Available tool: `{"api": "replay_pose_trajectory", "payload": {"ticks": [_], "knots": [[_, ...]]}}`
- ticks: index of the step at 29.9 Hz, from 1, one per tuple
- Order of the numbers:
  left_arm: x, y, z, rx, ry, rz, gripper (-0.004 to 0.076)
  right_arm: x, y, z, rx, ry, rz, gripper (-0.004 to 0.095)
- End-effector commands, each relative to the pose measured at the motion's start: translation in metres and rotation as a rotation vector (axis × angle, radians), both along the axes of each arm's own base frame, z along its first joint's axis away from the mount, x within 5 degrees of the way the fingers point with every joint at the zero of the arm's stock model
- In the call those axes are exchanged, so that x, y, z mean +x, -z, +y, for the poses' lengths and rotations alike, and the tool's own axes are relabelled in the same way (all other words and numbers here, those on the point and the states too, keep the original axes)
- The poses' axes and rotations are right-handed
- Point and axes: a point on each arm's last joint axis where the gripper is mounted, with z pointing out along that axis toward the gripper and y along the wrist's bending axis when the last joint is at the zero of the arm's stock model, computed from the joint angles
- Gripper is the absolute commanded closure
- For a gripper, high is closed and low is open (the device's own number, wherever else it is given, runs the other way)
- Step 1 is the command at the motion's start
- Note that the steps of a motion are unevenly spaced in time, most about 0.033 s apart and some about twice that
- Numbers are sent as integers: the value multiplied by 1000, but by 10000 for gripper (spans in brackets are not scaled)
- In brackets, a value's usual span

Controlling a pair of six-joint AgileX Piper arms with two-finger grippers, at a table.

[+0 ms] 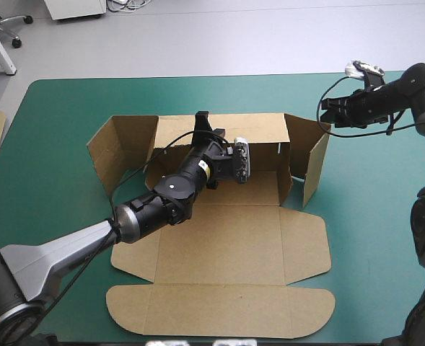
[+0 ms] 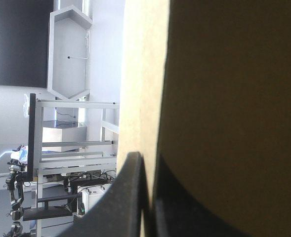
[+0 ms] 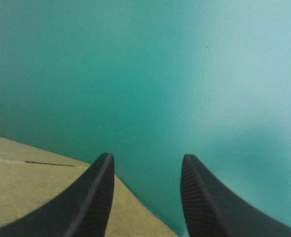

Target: Fold the box

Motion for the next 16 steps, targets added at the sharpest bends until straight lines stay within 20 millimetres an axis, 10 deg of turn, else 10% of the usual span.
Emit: {"api": "replay_pose_trajectory", "payload": {"ticks": [1,16], "knots": [[-2,-6,6,-80,-77,40,738,-14,-32,19,21,-76,-71,500],[-1,-6,7,-82,-84,38,738,-82,-15,41,71,-128,-383,536]]}}
